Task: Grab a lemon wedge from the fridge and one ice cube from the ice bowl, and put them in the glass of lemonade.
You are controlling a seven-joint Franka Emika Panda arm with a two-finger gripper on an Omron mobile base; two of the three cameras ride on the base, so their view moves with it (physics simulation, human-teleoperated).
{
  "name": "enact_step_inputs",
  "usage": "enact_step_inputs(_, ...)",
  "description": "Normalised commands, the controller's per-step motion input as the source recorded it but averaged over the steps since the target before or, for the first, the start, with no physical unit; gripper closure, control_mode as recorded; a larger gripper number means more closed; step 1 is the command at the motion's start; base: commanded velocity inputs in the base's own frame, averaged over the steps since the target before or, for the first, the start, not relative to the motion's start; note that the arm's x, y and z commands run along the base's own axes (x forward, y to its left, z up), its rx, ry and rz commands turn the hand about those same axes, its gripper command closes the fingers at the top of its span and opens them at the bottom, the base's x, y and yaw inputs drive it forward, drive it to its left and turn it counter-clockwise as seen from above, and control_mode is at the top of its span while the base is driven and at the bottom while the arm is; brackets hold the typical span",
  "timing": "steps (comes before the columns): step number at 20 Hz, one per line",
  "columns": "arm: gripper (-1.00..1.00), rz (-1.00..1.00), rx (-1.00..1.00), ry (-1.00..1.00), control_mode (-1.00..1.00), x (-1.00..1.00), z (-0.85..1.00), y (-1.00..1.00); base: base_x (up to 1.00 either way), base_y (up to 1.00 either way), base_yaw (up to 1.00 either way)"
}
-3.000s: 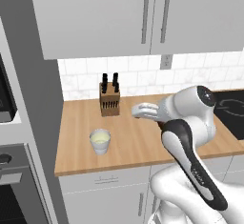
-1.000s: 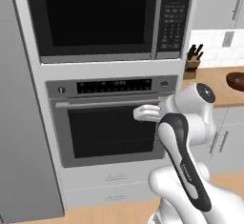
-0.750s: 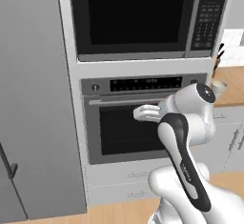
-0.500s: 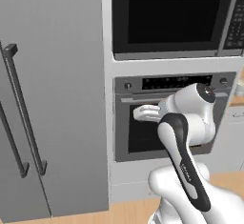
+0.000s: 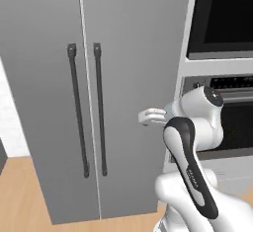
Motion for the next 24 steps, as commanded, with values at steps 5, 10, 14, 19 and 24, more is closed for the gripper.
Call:
enact_step_inputs(5,-1.00,0.00,0.00,0.00,1.00,0.00,0.00,0.00,-0.19,1.00,0.00)
enact_step_inputs(10,-1.00,0.00,0.00,0.00,1.00,0.00,0.00,0.00,-0.34,0.92,0.00)
enact_step_inputs(14,-1.00,0.00,0.00,0.00,1.00,0.00,0.00,0.00,-0.53,0.31,-0.02)
enact_step_inputs(19,-1.00,0.00,0.00,0.00,1.00,0.00,0.00,0.00,-0.13,-0.29,-0.07)
enact_step_inputs(24,-1.00,0.00,0.00,0.00,1.00,0.00,0.00,0.00,0.00,-0.37,0.00)
